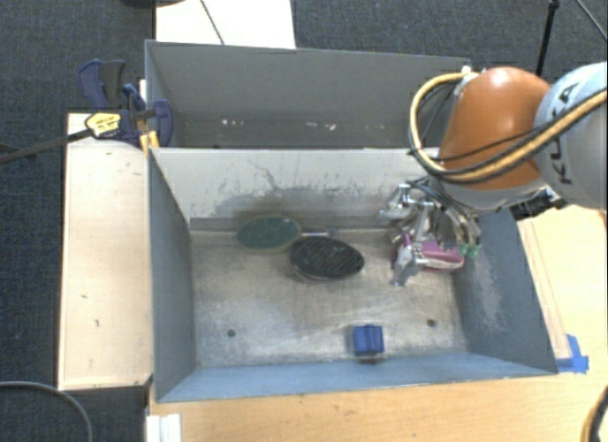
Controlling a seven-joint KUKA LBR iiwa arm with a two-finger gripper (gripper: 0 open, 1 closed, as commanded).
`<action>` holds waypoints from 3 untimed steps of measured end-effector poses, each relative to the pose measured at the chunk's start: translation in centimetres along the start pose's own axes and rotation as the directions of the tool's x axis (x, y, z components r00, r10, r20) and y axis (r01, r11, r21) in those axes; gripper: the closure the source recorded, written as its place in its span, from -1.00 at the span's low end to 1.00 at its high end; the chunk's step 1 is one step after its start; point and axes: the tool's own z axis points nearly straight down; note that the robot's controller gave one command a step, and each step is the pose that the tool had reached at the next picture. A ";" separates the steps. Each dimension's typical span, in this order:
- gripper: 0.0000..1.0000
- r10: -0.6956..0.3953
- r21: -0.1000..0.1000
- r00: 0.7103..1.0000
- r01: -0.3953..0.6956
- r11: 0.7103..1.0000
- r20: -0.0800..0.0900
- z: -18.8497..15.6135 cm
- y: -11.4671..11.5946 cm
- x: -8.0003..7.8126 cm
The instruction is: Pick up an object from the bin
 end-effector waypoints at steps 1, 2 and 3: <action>-1.00 -0.042 -0.001 0.999 0.042 0.999 0.008 10.1 4.5 -2.3; 1.00 -0.039 -0.001 0.999 0.039 0.999 0.014 9.7 4.4 -2.5; -1.00 -0.040 -0.001 0.999 0.040 0.999 0.006 10.0 4.4 -2.2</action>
Offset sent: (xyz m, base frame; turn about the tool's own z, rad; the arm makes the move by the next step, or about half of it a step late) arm 0.0205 0.0437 -0.1031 -0.0405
